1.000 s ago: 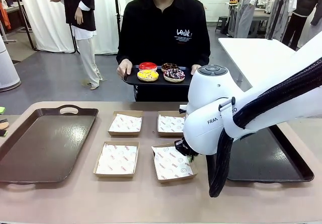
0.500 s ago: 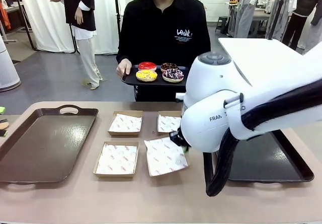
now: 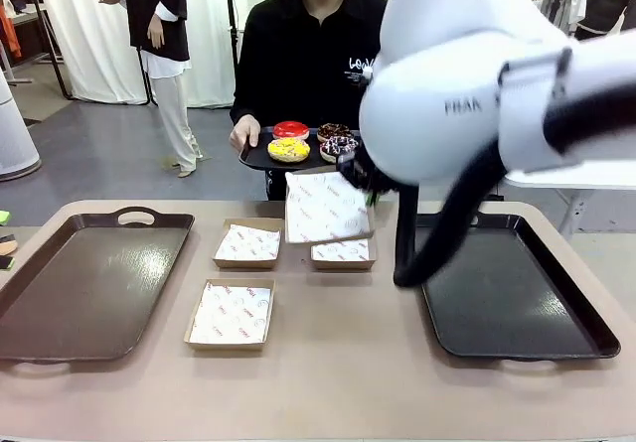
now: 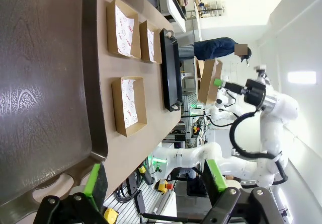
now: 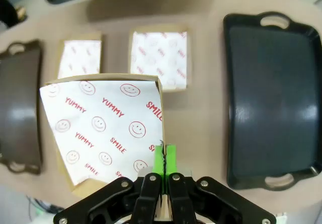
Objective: Individually package the donuts and arrange them on the tray.
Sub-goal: Pick up one Paper togo box.
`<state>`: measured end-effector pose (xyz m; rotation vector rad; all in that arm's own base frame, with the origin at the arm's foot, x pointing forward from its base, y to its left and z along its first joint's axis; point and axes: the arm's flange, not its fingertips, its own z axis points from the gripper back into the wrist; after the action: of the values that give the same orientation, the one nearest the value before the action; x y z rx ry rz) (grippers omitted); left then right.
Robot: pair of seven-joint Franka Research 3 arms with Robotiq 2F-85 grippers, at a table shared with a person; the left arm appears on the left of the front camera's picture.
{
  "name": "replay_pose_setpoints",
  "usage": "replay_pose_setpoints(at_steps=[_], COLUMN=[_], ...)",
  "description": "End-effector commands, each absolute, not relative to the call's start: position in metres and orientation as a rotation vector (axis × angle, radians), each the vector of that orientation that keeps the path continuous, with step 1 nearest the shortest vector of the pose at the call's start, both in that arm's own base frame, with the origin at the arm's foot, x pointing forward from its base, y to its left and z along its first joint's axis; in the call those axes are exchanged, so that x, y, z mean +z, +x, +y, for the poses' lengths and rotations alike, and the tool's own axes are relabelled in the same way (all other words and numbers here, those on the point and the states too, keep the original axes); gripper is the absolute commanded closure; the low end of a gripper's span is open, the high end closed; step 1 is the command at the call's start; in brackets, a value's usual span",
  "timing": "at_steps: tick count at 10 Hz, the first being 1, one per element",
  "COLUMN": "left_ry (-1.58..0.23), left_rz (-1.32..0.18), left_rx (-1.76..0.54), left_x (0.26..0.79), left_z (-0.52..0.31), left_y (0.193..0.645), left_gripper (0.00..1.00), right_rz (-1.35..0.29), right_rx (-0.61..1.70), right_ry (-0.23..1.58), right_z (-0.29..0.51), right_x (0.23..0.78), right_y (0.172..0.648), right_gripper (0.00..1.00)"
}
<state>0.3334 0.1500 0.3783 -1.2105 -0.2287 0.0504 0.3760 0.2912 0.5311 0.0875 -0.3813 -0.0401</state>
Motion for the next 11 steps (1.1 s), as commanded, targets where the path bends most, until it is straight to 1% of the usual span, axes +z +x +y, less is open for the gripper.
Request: replay_pose_setpoints(at_steps=[1,3,4,6,8,10,11], left_ry=[-1.23,-1.23,-1.23,-1.23,-1.23,-1.23,-1.23], left_rz=[-0.246,-0.246,-0.246,-0.246,-0.246,-0.246,-0.246], left_rx=[0.046,0.046,0.046,0.046,0.046,0.046,0.046], left_x=[0.379,0.379,0.379,0.379,0.379,0.379,0.379], left_z=[0.151,0.151,0.151,0.151,0.151,0.151,0.151], left_y=[0.333,0.333,0.333,0.333,0.333,0.333,0.333], left_gripper=[0.0,0.0,0.0,0.0,0.0,0.0,0.0], right_rz=[-0.296,-0.201,-0.186,-0.154,-0.088,-0.039,-0.041], right_rx=[-0.146,-0.163,-0.176,-0.183,-0.16,-0.076,-0.06], right_ry=[0.032,0.015,0.0,-0.013,-0.044,-0.062,-0.067], right_z=[0.319,0.319,0.318,0.31,0.301,0.288,0.283], right_x=[0.534,0.533,0.532,0.524,0.511,0.508,0.509], right_y=[0.442,0.494,0.518,0.547,0.559,0.557,0.553], right_gripper=[1.0,1.0,1.0,1.0,1.0,1.0,1.0])
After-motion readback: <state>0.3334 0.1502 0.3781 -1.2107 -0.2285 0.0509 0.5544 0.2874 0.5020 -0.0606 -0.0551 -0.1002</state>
